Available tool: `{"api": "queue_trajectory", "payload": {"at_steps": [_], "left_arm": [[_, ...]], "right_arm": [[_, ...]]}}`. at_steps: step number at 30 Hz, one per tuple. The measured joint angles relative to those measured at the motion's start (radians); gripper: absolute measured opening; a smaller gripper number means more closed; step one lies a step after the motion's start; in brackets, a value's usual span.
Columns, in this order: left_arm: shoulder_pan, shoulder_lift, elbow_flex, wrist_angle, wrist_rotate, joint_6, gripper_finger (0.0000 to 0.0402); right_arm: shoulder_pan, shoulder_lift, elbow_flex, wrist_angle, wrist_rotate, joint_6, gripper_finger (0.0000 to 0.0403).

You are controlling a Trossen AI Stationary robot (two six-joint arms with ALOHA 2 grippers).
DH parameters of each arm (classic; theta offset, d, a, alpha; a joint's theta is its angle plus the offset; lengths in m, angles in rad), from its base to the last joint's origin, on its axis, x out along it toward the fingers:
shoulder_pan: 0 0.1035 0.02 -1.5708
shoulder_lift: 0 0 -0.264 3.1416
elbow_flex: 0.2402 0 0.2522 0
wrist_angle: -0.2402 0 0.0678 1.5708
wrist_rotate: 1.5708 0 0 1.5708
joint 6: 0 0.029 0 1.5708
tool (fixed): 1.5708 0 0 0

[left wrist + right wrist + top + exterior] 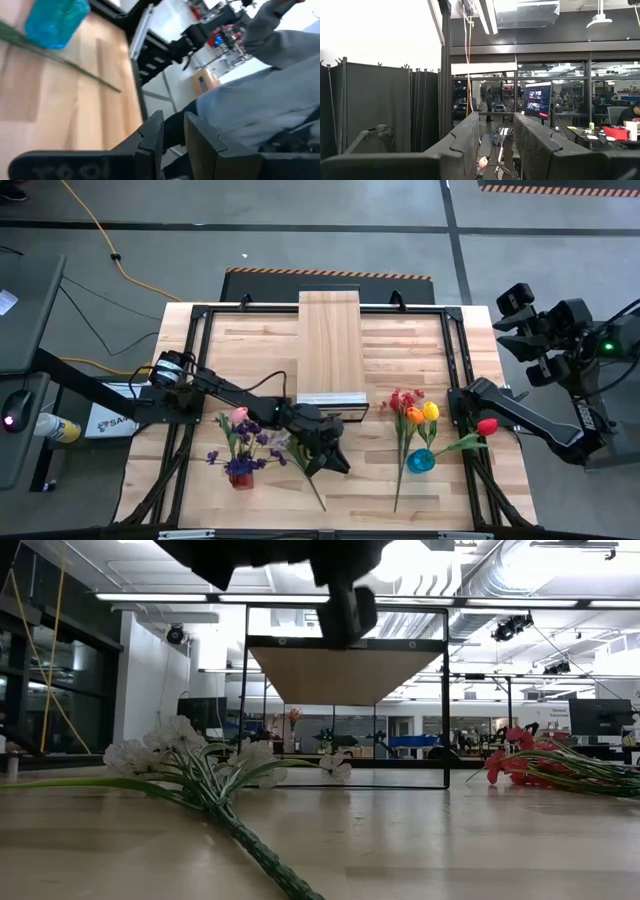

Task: Pick and place flowers into a vace then onto a shelf
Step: Put the white flowers into the red vase

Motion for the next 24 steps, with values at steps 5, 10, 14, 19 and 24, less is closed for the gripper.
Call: {"api": "queue_trajectory", "payload": {"at_steps": [5,10,14,19,24], "left_arm": [[-0.002,0.000,0.000,-0.091,0.000,-0.030,0.0113],[-0.002,0.000,0.000,-0.107,0.031,-0.060,0.0113],[-0.002,0.000,0.000,-0.127,0.053,-0.098,0.0113],[-0.010,0.000,0.000,-0.134,0.095,-0.155,0.0113],[-0.024,0.000,0.000,-0.136,0.103,-0.184,0.0113]], "right_arm": [[0.000,0.000,0.000,0.000,0.000,0.008,0.0114],[0.000,0.000,0.000,0.000,-0.001,0.009,0.0114],[0.000,0.000,0.000,0.000,-0.001,0.008,0.0114],[0.000,0.000,0.000,0.000,-0.001,0.008,0.0114],[0.000,0.000,0.000,0.000,-0.001,0.002,0.0114]]}}
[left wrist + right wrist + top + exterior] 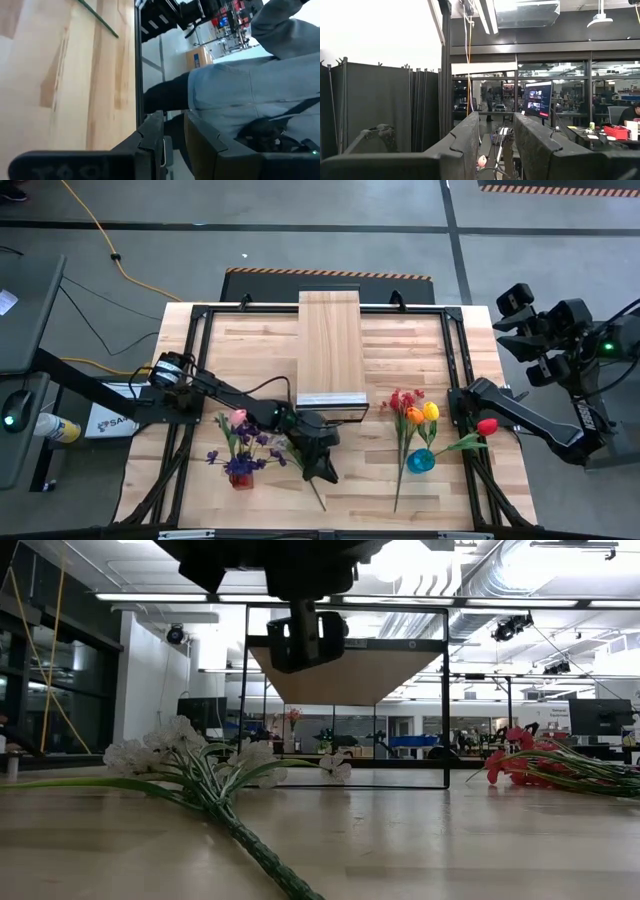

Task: Pick and place flowers into a vace then onto a shelf
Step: Put the white flowers into the red vase

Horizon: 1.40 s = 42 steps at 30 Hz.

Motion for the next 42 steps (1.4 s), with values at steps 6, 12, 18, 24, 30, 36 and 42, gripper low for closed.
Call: {"api": "queue_trajectory", "payload": {"at_steps": [6,12,18,24,30,36,42], "left_arm": [[-0.021,0.000,0.000,-0.013,-0.003,-0.048,0.0113],[-0.035,0.000,0.000,-0.012,-0.009,-0.083,0.0113],[-0.040,0.000,0.000,-0.012,-0.013,-0.116,0.0113],[-0.037,0.000,0.000,-0.020,0.023,-0.185,0.0113],[-0.038,-0.001,0.000,-0.035,0.064,-0.259,0.0113],[-0.038,-0.001,0.000,-0.121,0.081,-0.326,0.0113],[-0.038,-0.001,0.000,-0.216,0.082,-0.397,0.0113]], "right_arm": [[0.000,0.000,0.000,0.000,0.000,-0.002,0.0114],[0.000,0.000,0.000,0.000,-0.001,-0.002,0.0114],[0.000,0.000,0.000,0.000,-0.001,-0.002,0.0114],[0.000,0.000,0.000,0.000,-0.012,-0.002,0.0114],[0.000,0.000,0.000,0.000,-0.021,-0.002,0.0114],[0.000,0.000,0.000,0.000,-0.026,-0.002,0.0114],[0.000,0.000,0.000,0.000,-0.027,-0.002,0.0114]]}}
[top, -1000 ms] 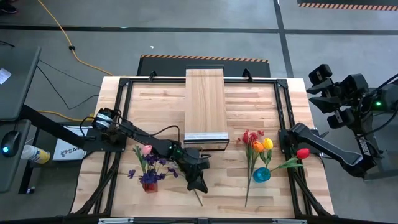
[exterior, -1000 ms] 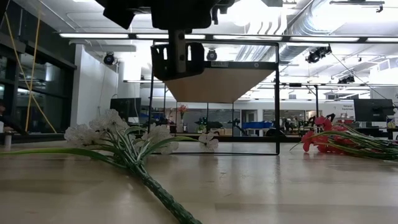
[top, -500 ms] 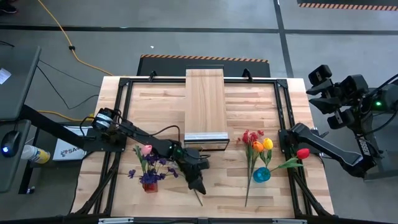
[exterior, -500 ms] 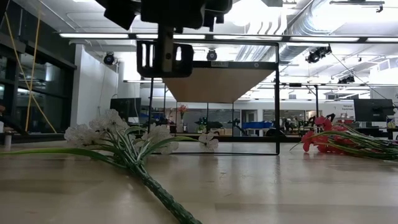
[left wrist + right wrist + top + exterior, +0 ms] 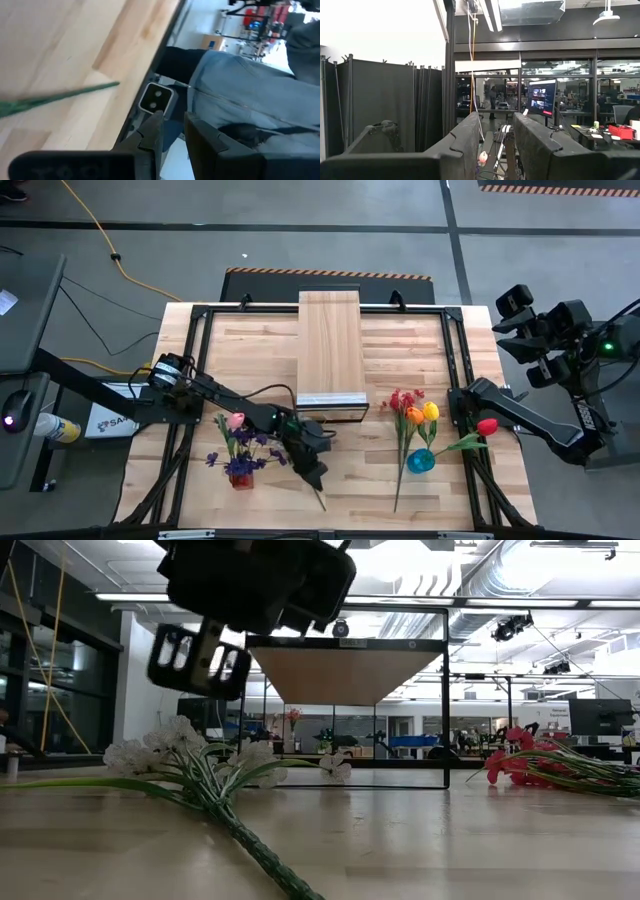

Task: Pick and place flowers into a vace then onto a shelf
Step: Put the white flowers into the red vase

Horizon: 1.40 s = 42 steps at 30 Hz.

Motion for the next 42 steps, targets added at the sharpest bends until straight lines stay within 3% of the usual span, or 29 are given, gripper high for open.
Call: {"api": "queue_trajectory", "payload": {"at_steps": [10,34,42], "left_arm": [[0.000,0.000,0.000,-0.087,-0.004,-0.141,0.0113],[0.000,0.000,0.002,-0.100,-0.092,-0.369,0.0113],[-0.038,0.000,0.081,-0.268,-0.097,-0.387,0.0113]], "right_arm": [[0.000,0.000,0.000,0.000,-0.001,0.000,0.0114],[0.000,0.000,0.000,-0.001,-0.060,-0.036,0.0114],[0.000,0.000,0.000,-0.001,-0.060,-0.042,0.0114]]}}
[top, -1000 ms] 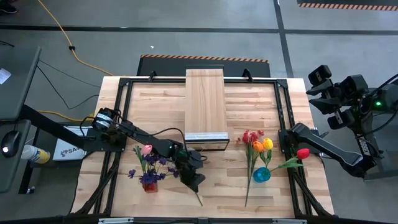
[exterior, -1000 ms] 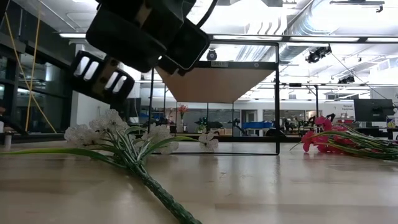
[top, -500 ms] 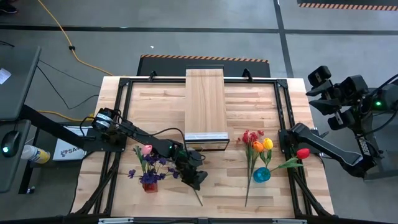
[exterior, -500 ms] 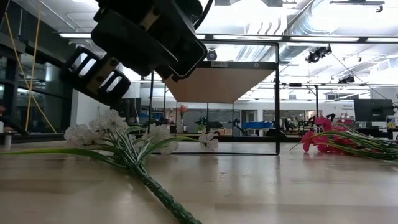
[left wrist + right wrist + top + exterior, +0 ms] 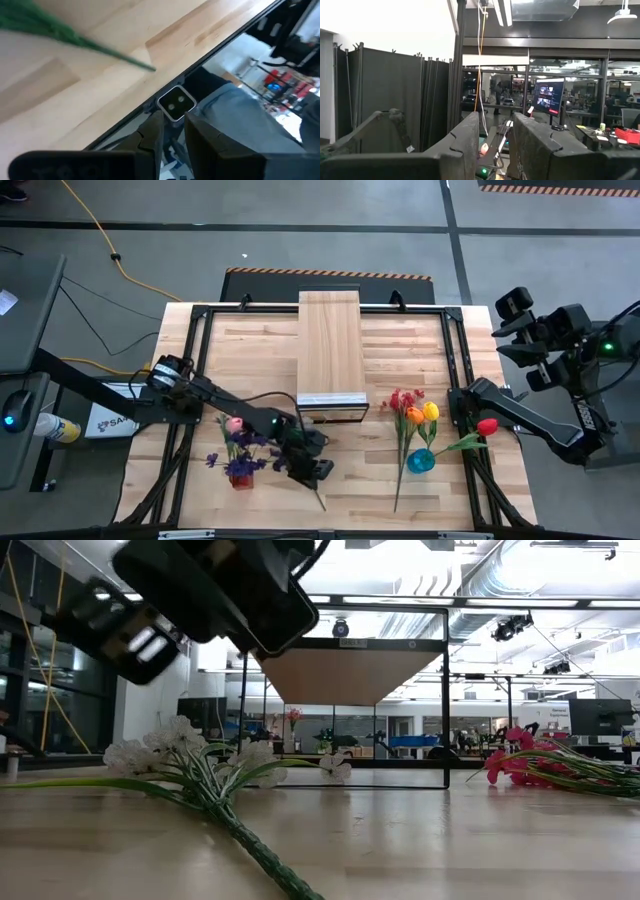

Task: Pick and place flowers into a vace then onto a shelf
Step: Put the white flowers into the red vase

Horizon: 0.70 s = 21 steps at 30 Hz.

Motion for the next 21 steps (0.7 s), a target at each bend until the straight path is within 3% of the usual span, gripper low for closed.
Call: {"api": "queue_trajectory", "payload": {"at_steps": [9,21], "left_arm": [[-0.022,0.000,0.098,-0.224,-0.138,-0.028,0.0113],[-0.021,0.000,0.106,-0.359,-0.190,-0.107,0.0113]], "right_arm": [[0.000,0.000,0.000,0.000,-0.008,-0.019,0.0114],[0.000,0.000,0.000,0.000,-0.052,-0.012,0.0114]]}}
